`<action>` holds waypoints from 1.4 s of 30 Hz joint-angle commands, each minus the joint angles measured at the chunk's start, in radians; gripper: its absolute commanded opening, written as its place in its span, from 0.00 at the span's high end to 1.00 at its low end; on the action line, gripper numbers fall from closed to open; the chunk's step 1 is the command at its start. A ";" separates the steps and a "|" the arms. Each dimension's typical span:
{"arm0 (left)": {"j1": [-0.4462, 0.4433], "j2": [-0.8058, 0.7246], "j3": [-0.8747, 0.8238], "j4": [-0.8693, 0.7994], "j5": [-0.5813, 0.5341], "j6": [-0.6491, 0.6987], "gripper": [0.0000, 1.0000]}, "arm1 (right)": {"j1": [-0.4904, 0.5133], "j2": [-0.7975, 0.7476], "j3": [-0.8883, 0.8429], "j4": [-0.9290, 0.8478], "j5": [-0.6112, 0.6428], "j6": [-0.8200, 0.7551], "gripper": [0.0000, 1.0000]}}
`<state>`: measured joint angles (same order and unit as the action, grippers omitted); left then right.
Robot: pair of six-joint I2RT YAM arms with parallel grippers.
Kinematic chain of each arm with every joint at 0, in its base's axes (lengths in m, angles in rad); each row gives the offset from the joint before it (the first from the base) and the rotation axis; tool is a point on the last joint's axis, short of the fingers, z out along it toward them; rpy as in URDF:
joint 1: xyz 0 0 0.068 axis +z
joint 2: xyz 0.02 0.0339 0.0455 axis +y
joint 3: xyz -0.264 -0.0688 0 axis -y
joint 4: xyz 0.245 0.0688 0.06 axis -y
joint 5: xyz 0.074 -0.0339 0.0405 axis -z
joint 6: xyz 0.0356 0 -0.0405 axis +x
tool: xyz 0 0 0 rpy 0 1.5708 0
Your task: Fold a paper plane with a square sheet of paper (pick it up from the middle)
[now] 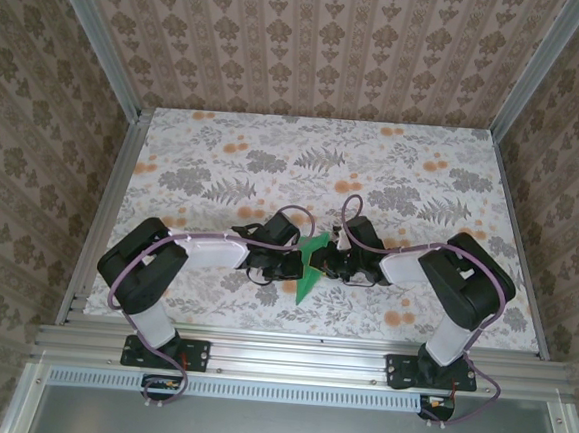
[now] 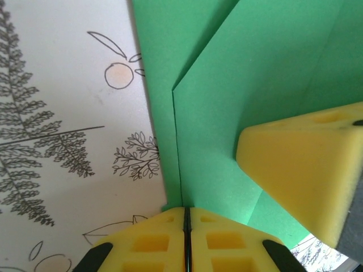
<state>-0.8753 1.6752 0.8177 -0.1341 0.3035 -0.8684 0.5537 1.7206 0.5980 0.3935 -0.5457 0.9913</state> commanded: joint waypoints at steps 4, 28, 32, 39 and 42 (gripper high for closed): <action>0.012 -0.067 -0.037 0.002 0.012 -0.014 0.87 | 0.009 -0.003 0.017 -0.026 0.005 -0.029 0.93; 0.062 -0.542 -0.165 -0.228 -0.359 -0.013 0.62 | 0.175 -0.094 0.686 -1.610 1.120 -0.535 0.97; 0.070 -0.599 -0.186 -0.253 -0.392 -0.040 0.62 | 0.267 0.091 0.767 -1.619 1.139 -0.487 0.95; 0.089 -0.687 -0.215 -0.299 -0.406 -0.046 0.57 | 0.385 0.311 0.916 -1.569 0.994 -0.414 0.86; 0.100 -0.704 -0.207 -0.331 -0.404 -0.036 0.56 | 0.393 0.310 0.925 -1.504 0.872 -0.409 0.81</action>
<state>-0.7887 0.9955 0.6128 -0.4095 -0.0799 -0.8982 0.9451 2.0384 1.4849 -1.1301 0.4355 0.5526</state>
